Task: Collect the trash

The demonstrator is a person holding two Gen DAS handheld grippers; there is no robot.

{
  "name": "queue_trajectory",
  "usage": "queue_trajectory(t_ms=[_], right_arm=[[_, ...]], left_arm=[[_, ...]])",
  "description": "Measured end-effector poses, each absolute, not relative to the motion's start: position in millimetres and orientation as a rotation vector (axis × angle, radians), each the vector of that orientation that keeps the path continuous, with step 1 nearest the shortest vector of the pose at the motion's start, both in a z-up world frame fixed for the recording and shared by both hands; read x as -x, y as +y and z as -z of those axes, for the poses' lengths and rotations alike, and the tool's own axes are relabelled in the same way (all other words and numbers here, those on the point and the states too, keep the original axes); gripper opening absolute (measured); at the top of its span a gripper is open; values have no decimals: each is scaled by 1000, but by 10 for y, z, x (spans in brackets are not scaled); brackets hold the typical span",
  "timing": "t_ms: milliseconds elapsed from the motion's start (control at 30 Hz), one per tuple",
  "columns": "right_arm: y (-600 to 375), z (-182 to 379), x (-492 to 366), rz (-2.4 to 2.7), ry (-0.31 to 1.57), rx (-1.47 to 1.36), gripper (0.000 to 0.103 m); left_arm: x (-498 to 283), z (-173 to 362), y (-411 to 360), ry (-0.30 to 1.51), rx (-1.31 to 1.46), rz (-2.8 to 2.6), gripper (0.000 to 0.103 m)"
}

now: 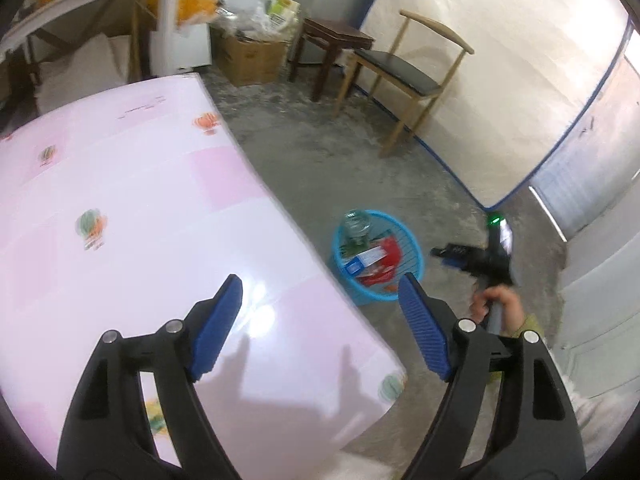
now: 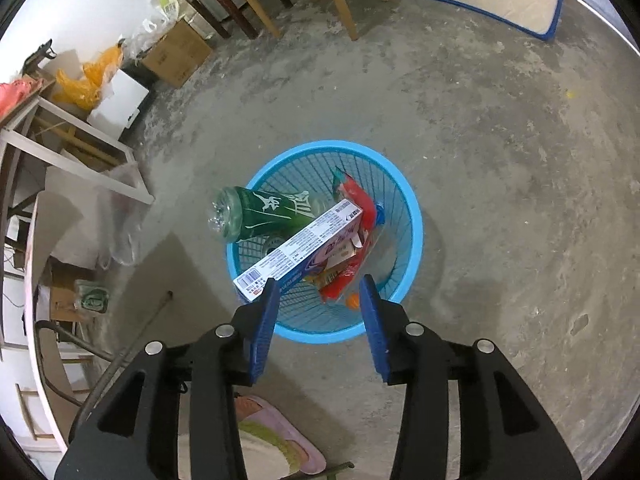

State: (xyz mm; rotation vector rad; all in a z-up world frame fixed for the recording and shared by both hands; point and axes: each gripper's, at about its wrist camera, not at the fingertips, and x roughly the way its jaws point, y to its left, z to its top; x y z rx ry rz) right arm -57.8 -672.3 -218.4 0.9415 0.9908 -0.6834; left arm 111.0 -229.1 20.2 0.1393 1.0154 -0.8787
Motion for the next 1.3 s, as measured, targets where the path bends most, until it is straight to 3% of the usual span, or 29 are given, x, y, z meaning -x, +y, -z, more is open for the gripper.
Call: queue_trajectory(t_ms=[267, 467, 567, 700, 1067, 1300], right_arm=[[-6288, 1711, 864, 669, 947, -844, 45], [-5445, 1012, 975, 540, 873, -633, 69], [-4994, 667, 1057, 489, 822, -530, 84], [-4425, 311, 1191, 443, 749, -390, 96], [-3475, -17, 1411, 459, 644, -177, 97], [-3444, 228, 1371, 585, 837, -173, 97]], left_arm=[[-792, -133, -1783, 953, -137, 823, 80], [-532, -284, -1491, 828, -78, 719, 91], [-388, -353, -1367, 784, -52, 655, 94], [-268, -397, -1237, 782, -24, 528, 94], [51, -375, -1181, 773, -124, 280, 94], [175, -201, -1321, 872, -180, 274, 94]])
